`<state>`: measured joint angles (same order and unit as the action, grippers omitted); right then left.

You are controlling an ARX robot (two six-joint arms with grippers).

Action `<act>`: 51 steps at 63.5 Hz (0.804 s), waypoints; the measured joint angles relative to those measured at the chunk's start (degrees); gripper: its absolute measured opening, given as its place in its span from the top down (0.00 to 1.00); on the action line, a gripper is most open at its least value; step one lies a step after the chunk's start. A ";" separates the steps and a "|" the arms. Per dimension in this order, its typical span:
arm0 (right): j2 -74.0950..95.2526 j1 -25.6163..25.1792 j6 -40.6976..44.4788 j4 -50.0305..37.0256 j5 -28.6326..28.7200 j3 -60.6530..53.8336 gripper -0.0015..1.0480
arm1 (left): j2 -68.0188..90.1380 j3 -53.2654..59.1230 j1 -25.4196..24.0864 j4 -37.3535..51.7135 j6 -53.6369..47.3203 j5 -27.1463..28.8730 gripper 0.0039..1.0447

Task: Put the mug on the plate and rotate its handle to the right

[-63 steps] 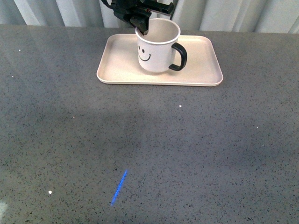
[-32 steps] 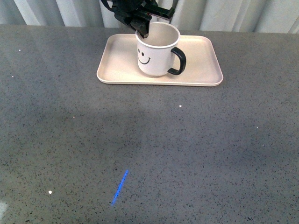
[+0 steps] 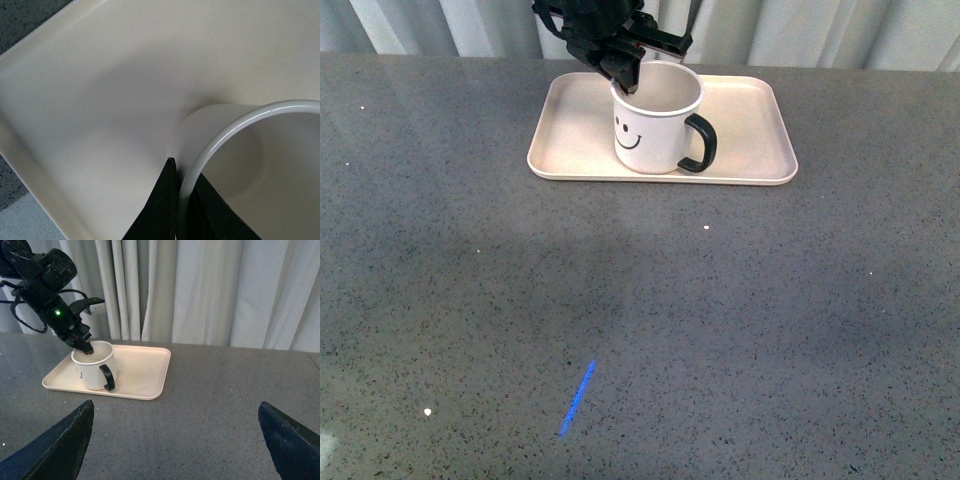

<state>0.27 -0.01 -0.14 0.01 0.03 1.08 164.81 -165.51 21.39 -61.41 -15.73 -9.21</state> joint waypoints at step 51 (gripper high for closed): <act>0.00 0.00 0.00 0.00 -0.02 0.00 0.09 | -14.49 15.47 -3.41 12.59 1.62 -1.86 0.08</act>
<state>0.27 -0.01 -0.14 0.01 0.01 1.08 150.32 -150.04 17.98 -48.82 -14.11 -11.07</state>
